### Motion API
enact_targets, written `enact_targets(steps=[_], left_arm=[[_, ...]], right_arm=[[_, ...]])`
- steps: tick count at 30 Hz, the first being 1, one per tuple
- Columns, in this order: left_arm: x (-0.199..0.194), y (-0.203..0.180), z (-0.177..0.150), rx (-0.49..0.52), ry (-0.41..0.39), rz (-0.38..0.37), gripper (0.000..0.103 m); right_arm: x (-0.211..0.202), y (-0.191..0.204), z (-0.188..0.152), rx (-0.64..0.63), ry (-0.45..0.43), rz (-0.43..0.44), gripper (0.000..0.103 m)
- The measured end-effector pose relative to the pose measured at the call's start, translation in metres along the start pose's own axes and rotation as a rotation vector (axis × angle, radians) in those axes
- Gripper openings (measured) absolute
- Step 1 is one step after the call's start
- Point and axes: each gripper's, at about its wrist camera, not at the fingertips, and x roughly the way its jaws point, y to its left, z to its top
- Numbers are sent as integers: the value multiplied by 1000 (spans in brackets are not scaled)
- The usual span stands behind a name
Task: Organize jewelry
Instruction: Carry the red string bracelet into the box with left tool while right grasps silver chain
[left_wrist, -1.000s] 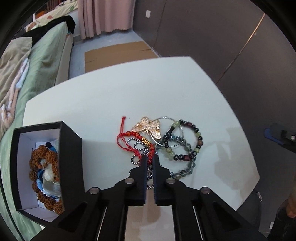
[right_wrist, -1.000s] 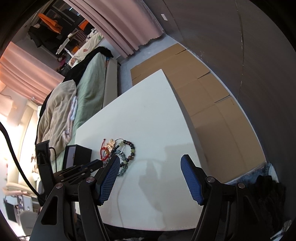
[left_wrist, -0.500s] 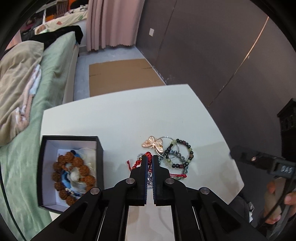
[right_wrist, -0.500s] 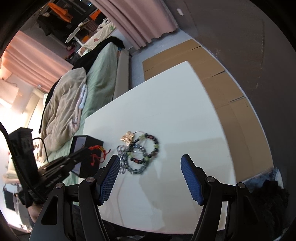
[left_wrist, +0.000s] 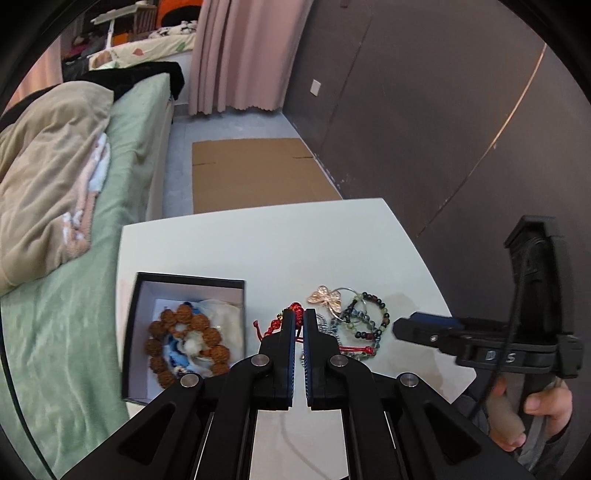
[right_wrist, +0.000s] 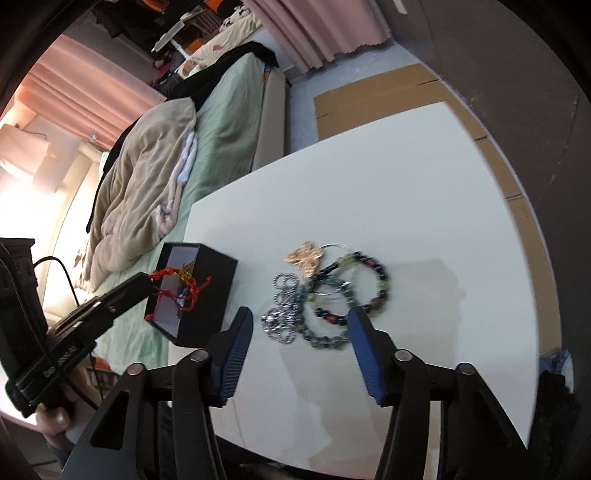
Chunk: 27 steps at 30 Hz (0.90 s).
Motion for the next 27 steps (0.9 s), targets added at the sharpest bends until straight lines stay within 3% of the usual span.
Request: enact_targets(steps=[11,19,24,27], left_arm=[[-24,33,-4,-56,-41,7,3],[-36,56,-7,-102,-61,0,3],[-44,66,-9,-119,-79,-9,3],[-47,74,-10,-130,-86,-12,3]], right_arm=[[42,31,0,-14,103,39,47],[67,33,-10,84,180,71,47],[85,29,-16,140,220,7,47],[86,32,-12,142,194,-22,47]])
